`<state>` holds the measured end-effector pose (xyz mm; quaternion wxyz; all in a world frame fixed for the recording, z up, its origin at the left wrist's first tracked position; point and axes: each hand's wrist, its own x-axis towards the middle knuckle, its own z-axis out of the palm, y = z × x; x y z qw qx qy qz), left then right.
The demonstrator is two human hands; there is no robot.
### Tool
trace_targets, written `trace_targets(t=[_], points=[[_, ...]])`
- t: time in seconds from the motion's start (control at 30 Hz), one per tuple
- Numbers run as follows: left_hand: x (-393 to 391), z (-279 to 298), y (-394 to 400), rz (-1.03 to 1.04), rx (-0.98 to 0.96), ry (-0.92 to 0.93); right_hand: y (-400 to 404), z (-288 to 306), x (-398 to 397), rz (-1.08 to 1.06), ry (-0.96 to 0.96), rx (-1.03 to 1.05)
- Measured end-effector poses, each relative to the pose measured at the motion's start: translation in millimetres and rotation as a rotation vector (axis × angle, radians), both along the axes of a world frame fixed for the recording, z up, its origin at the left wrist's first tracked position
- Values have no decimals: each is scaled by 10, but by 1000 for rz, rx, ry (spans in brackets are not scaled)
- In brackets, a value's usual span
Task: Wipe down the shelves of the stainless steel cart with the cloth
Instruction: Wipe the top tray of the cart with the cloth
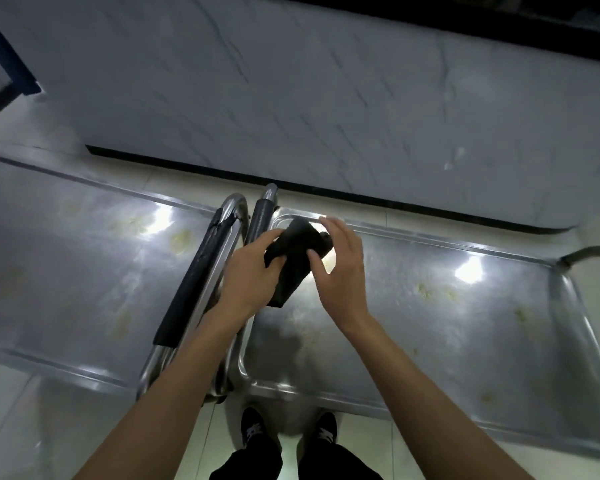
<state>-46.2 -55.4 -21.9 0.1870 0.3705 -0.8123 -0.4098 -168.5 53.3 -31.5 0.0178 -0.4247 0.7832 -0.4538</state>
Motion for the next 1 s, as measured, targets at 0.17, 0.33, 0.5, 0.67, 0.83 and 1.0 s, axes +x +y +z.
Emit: trace_targets(t=[0.17, 0.33, 0.5, 0.67, 0.83, 1.0], points=[[-237, -54, 63, 3, 258, 120, 346, -342, 111, -33, 21, 166], [-484, -274, 193, 55, 488, 157, 401, -608, 39, 98, -183, 249], [-754, -420, 275, 173, 659, 198, 333, -769, -248, 166, -294, 295], [-1008, -577, 266, 227, 677, 179, 221, -968, -534, 185, -329, 303], [-1150, -735, 8, 194, 560, 87, 11, -1161, -743, 224, -322, 284], [-1200, -840, -241, 219, 386, 39, -356, -1322, -907, 198, -267, 289]])
